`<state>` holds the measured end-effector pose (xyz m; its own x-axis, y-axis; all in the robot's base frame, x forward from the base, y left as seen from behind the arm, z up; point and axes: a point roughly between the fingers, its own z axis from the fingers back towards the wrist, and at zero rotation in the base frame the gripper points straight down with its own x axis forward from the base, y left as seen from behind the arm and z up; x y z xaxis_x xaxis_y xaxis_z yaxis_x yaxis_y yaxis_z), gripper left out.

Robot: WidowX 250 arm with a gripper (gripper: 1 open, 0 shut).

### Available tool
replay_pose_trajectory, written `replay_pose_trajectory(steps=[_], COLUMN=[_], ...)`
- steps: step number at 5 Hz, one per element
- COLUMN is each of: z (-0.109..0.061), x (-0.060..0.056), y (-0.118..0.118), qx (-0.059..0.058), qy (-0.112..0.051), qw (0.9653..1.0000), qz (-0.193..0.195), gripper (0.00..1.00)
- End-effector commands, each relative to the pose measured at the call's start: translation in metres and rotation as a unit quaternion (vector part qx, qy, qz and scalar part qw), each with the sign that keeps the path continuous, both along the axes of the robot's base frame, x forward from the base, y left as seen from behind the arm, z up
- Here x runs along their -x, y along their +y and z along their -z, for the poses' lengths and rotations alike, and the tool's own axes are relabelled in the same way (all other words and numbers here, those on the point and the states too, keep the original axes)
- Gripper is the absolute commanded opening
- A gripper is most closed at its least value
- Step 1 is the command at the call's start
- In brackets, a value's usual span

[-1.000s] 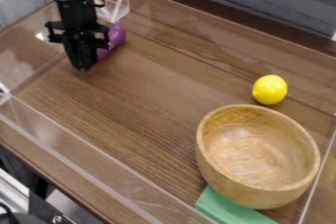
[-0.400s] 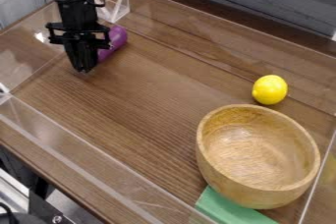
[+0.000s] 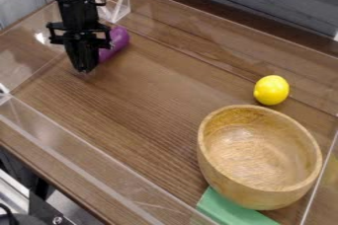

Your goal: Put the purple eggplant in the brown bowl

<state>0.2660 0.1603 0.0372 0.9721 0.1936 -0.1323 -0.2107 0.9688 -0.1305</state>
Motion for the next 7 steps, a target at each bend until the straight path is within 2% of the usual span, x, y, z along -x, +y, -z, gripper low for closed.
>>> replay_pose_trajectory(steps=[1,2,4,7], z=[-0.037,-0.036,-0.046,-0.035], x=[-0.014,-0.015,-0.027,-0.038], y=[0.008,0.009,0.010,0.012], qx=[-0.031,-0.031,-0.026,-0.025], qy=[-0.054,-0.055,-0.063,-0.060], qw=[0.9981,0.9980,0.9976,0.9979], qz=[0.003,0.003,-0.003,-0.008], gripper=[0.00,0.00,0.00,0.00])
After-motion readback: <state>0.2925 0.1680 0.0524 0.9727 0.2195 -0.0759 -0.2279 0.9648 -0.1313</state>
